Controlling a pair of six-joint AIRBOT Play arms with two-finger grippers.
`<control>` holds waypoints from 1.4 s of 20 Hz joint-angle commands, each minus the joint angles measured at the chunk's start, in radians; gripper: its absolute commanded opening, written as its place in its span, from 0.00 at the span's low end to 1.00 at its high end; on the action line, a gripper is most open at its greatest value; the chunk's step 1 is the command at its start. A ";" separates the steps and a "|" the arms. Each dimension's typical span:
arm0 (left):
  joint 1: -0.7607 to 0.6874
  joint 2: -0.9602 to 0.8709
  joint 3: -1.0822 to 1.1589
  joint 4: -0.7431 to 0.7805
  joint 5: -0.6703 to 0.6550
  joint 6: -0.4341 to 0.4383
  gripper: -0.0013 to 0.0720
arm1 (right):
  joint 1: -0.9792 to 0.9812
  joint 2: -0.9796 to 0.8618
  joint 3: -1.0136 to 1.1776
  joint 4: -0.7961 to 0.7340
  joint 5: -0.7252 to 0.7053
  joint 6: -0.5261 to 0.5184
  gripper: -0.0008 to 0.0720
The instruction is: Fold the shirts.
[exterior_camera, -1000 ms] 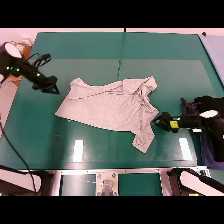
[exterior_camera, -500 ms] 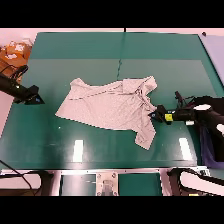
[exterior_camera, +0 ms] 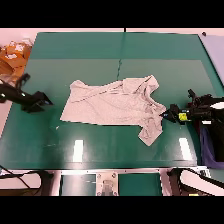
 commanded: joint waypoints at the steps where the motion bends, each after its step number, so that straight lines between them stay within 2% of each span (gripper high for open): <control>1: 0.001 -0.001 -0.236 -0.150 0.165 0.067 0.96 | -0.011 0.003 -0.003 -0.007 -0.001 -0.002 0.03; 3: 0.001 -0.001 -0.332 -0.287 0.213 0.156 0.96 | -0.010 0.003 -0.003 0.003 -0.003 -0.002 0.03; 6: -0.005 -0.001 -0.369 -0.413 0.253 0.227 0.96 | -0.010 0.003 -0.003 0.003 -0.016 -0.002 0.03; 7: -0.022 -0.001 -0.369 -0.437 0.270 0.244 0.91 | -0.010 0.003 -0.003 0.003 -0.016 -0.002 0.03; 8: -0.049 -0.001 -0.369 -0.444 0.282 0.272 0.56 | -0.010 0.003 -0.003 0.003 -0.016 -0.002 0.03; 9: -0.084 -0.001 -0.369 -0.444 0.284 0.304 0.14 | -0.010 0.003 -0.003 0.003 -0.016 -0.002 0.03; 10: -0.113 -0.001 -0.368 -0.444 0.272 0.322 0.04 | -0.010 0.003 -0.003 0.003 -0.019 -0.002 0.03; 13: -0.116 0.000 -0.329 -0.382 0.205 0.301 0.04 | -0.017 0.003 -0.001 0.002 -0.047 -0.002 0.03; 16: -0.038 0.010 -0.226 -0.137 0.150 0.147 0.04 | -0.074 0.003 0.005 -0.008 -0.058 -0.021 0.03; 18: 0.035 0.012 -0.169 -0.040 0.102 0.102 0.04 | -0.141 0.003 0.005 -0.005 -0.072 -0.021 0.03; 20: 0.068 0.011 -0.163 -0.064 0.080 0.104 0.04 | -0.188 0.003 0.005 -0.005 -0.085 -0.025 0.03; 24: 0.020 0.011 -0.163 -0.131 0.087 0.153 0.04 | -0.151 0.002 -0.027 0.001 -0.093 -0.028 0.03; 28: -0.023 0.011 -0.163 -0.139 0.098 0.159 0.04 | -0.127 0.002 -0.035 -0.006 -0.152 -0.054 0.03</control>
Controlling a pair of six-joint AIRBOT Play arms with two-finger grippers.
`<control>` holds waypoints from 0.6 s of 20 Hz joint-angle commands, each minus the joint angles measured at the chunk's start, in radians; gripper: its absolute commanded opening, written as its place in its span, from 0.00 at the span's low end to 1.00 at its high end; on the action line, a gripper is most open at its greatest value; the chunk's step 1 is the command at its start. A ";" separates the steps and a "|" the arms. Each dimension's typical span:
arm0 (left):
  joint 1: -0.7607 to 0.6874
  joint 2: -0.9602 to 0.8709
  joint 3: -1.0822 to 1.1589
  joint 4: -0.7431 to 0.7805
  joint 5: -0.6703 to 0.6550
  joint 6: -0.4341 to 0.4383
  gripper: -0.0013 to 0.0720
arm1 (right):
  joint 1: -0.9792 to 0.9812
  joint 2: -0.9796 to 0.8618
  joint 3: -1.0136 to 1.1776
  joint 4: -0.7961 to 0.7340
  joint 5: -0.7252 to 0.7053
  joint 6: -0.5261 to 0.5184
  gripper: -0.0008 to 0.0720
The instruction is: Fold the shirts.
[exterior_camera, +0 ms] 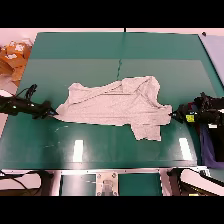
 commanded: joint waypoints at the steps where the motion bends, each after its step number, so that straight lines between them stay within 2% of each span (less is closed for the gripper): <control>1: -0.021 0.001 0.003 -0.010 0.000 0.017 0.04 | 0.010 0.000 -0.007 0.001 -0.045 -0.014 0.03; 2: -0.021 0.001 0.003 -0.021 -0.004 0.020 0.04 | 0.011 0.000 -0.007 0.001 -0.041 -0.015 0.03; 3: -0.021 0.001 0.003 -0.024 -0.004 0.025 0.04 | 0.010 0.000 -0.007 0.000 -0.025 -0.014 0.13; 4: -0.021 0.001 0.003 -0.024 -0.005 0.031 0.04 | 0.010 0.000 -0.007 -0.006 -0.010 -0.014 0.34; 5: -0.021 0.001 0.003 -0.025 -0.006 0.035 0.04 | 0.008 0.000 -0.007 -0.026 -0.003 -0.003 0.48; 8: -0.021 0.001 0.003 -0.024 -0.008 0.036 0.04 | -0.039 0.000 -0.029 -0.107 0.019 0.102 0.48; 10: -0.021 0.001 0.003 -0.025 -0.008 0.041 0.04 | -0.090 0.000 -0.068 -0.111 0.025 0.091 0.48; 12: -0.021 0.001 0.003 -0.025 -0.005 0.042 0.04 | -0.123 0.000 -0.113 -0.100 0.005 0.070 0.72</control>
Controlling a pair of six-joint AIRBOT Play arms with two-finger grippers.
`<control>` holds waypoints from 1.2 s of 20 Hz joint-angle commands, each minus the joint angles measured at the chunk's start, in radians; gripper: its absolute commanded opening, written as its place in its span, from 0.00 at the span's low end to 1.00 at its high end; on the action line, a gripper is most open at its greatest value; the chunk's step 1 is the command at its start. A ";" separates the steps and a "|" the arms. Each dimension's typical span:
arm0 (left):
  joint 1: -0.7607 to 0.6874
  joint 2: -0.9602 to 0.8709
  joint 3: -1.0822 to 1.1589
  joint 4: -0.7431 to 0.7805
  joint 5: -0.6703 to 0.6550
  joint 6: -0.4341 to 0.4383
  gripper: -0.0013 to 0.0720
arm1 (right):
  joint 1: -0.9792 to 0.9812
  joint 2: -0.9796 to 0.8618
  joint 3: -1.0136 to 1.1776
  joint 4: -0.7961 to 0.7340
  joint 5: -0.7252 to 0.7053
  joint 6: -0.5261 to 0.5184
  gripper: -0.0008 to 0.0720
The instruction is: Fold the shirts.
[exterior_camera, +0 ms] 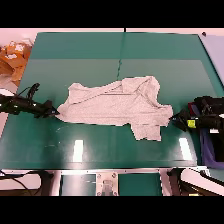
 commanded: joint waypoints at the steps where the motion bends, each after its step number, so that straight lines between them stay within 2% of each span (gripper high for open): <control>1: 0.000 0.001 0.001 -0.001 0.005 0.005 0.04 | -0.045 -0.002 -0.064 0.004 -0.030 -0.022 0.72; 5: 0.000 0.001 0.001 -0.007 0.012 0.005 0.04 | 0.001 -0.042 -0.090 0.188 -0.071 -0.138 0.71; 7: 0.000 0.001 0.001 -0.012 0.010 0.005 0.04 | 0.045 -0.104 -0.087 0.208 -0.080 -0.189 0.71; 9: 0.000 0.001 0.001 -0.012 -0.005 0.005 0.04 | 0.066 -0.149 -0.084 0.207 -0.076 -0.191 0.70; 10: 0.000 0.001 0.001 -0.012 -0.012 0.005 0.04 | 0.066 -0.151 -0.085 0.203 -0.074 -0.198 0.66; 11: 0.000 0.001 0.001 -0.011 -0.019 0.005 0.04 | 0.064 -0.150 -0.083 0.198 -0.063 -0.206 0.41; 12: 0.000 0.001 0.001 -0.011 -0.025 0.005 0.04 | 0.058 -0.150 -0.083 0.198 -0.041 -0.213 0.25; 13: 0.000 0.001 0.001 -0.011 -0.028 0.005 0.04 | 0.051 -0.150 -0.082 0.198 -0.016 -0.214 0.24; 14: 0.000 0.002 0.004 -0.011 -0.035 0.005 0.04 | 0.047 -0.150 -0.076 0.199 0.012 -0.225 0.16; 15: 0.000 0.002 0.018 -0.004 -0.063 0.005 0.04 | 0.045 -0.146 -0.063 0.199 0.041 -0.238 0.03; 19: 0.000 0.112 0.135 0.001 -0.180 -0.042 0.04 | 0.043 -0.041 0.079 0.215 0.163 -0.151 0.03; 21: 0.000 0.228 0.247 -0.001 -0.203 -0.079 0.04 | 0.043 0.069 0.234 0.235 0.255 -0.097 0.03; 24: 0.000 0.418 0.497 -0.039 -0.200 -0.165 0.04 | 0.043 0.275 0.520 0.359 0.326 -0.038 0.03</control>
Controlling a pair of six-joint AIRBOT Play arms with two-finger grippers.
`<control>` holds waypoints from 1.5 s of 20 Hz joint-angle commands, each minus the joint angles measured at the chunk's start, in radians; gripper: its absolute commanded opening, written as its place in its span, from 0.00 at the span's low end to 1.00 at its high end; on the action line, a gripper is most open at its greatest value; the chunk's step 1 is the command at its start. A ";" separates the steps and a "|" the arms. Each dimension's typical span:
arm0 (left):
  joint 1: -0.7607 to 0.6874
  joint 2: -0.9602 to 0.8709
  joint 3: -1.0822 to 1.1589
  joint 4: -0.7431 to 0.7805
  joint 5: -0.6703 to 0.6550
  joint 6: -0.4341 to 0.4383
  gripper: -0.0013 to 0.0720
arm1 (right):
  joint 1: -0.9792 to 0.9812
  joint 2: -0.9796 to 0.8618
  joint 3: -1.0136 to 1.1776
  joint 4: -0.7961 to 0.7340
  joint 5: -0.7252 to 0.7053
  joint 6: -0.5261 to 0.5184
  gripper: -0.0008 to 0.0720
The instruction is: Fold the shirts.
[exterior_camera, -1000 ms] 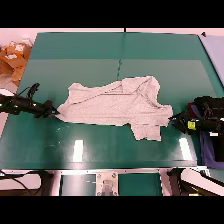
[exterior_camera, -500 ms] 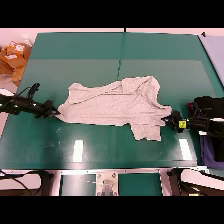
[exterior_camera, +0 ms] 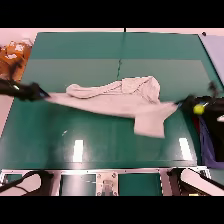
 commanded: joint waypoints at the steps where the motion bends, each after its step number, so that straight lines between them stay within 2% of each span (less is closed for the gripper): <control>1: 0.000 0.201 0.276 -0.063 0.005 -0.082 0.04 | 0.000 0.228 0.314 0.166 0.095 0.086 0.03; 3: 0.000 0.296 0.458 -0.135 0.079 -0.092 0.04 | -0.001 0.344 0.503 0.260 0.039 0.109 0.03; 5: 0.000 0.369 0.638 -0.173 0.154 -0.095 0.04 | -0.001 0.428 0.680 0.256 -0.043 0.188 0.03; 7: 0.000 0.404 0.797 -0.172 0.165 -0.123 0.04 | -0.001 0.486 0.810 0.243 -0.134 0.215 0.03; 9: 0.000 0.430 0.888 -0.161 0.166 -0.131 0.04 | -0.001 0.519 0.922 0.163 -0.190 0.218 0.03; 12: 0.000 0.432 0.888 -0.079 0.146 -0.214 0.04 | -0.001 0.521 0.999 0.024 -0.158 0.313 0.08; 14: 0.000 0.432 0.809 -0.011 0.121 -0.233 0.04 | -0.001 0.504 0.967 -0.030 -0.064 0.348 0.08; 16: 0.000 0.421 0.687 -0.011 0.079 -0.228 0.04 | -0.001 0.475 0.847 -0.003 -0.014 0.366 0.03; 18: 0.000 0.392 0.528 -0.026 0.048 -0.219 0.04 | 0.000 0.450 0.660 0.030 -0.012 0.356 0.03; 21: -0.001 0.336 0.208 -0.094 0.129 -0.119 0.04 | 0.057 0.377 0.332 0.069 -0.107 0.206 0.02; 24: -0.001 0.214 -0.110 -0.266 0.309 0.055 0.04 | 0.205 0.224 0.067 0.069 -0.363 0.043 0.03; 26: -0.001 0.083 -0.208 -0.317 0.426 0.161 0.04 | 0.291 0.040 0.045 0.071 -0.488 -0.018 0.03; 27: -0.001 0.009 -0.211 -0.323 0.463 0.178 0.04 | 0.318 -0.061 0.070 0.079 -0.521 -0.042 0.03; 30: -0.006 -0.174 -0.195 -0.416 0.549 0.248 0.04 | 0.349 -0.356 0.237 0.081 -0.543 -0.066 0.03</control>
